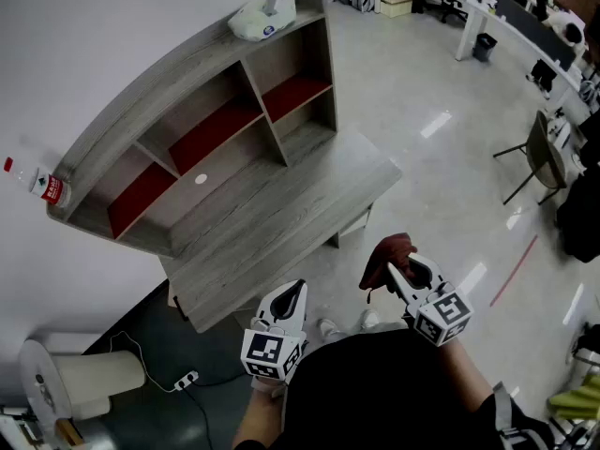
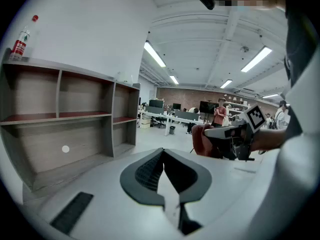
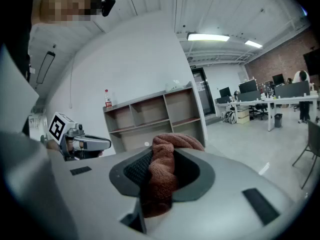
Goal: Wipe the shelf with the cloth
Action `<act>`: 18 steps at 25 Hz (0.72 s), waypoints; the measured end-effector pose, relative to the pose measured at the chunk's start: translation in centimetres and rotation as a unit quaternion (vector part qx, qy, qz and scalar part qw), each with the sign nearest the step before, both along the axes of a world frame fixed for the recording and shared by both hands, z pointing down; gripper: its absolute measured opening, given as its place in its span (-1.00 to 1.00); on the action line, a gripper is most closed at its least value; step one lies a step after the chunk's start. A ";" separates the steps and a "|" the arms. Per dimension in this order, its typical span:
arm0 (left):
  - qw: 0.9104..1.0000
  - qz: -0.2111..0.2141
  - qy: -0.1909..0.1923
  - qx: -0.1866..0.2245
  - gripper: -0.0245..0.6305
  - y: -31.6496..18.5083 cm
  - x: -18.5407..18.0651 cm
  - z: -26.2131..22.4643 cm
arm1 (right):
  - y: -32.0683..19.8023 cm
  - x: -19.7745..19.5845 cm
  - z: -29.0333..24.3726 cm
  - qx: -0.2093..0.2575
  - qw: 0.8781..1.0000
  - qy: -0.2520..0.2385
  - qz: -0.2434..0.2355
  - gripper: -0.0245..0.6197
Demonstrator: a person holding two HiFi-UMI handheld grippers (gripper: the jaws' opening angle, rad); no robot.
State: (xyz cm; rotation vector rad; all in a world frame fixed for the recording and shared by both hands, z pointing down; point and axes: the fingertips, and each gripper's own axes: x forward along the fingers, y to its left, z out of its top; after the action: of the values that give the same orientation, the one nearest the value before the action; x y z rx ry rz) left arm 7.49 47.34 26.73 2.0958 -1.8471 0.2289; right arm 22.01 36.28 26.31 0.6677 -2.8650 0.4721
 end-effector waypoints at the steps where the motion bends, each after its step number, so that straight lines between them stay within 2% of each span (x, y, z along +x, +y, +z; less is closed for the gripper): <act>1: 1.000 -0.003 0.001 -0.002 -0.91 0.3 -0.5 0.2 | 0.1 -0.6 -0.5 -0.004 1.000 -0.005 0.003 -0.68; 6: 1.000 -0.012 0.007 -0.004 -0.91 1.3 -2.8 0.8 | 0.5 -2.7 -0.6 0.018 1.000 0.011 -0.008 -0.68; 13: 1.000 -0.009 0.017 -0.004 -0.91 2.5 -6.0 1.6 | 1.3 -5.6 0.6 -0.005 1.000 0.028 0.008 -0.68; 18: 0.999 -0.002 0.018 -0.027 -0.91 3.3 -8.4 3.9 | 2.2 -7.4 2.1 -0.007 0.999 0.046 0.008 -0.68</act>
State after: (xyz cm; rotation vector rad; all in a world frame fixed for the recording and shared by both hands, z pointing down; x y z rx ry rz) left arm -0.93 50.67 30.60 2.0469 -1.8041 0.2363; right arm 14.58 38.51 28.36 0.6914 -2.7687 0.4520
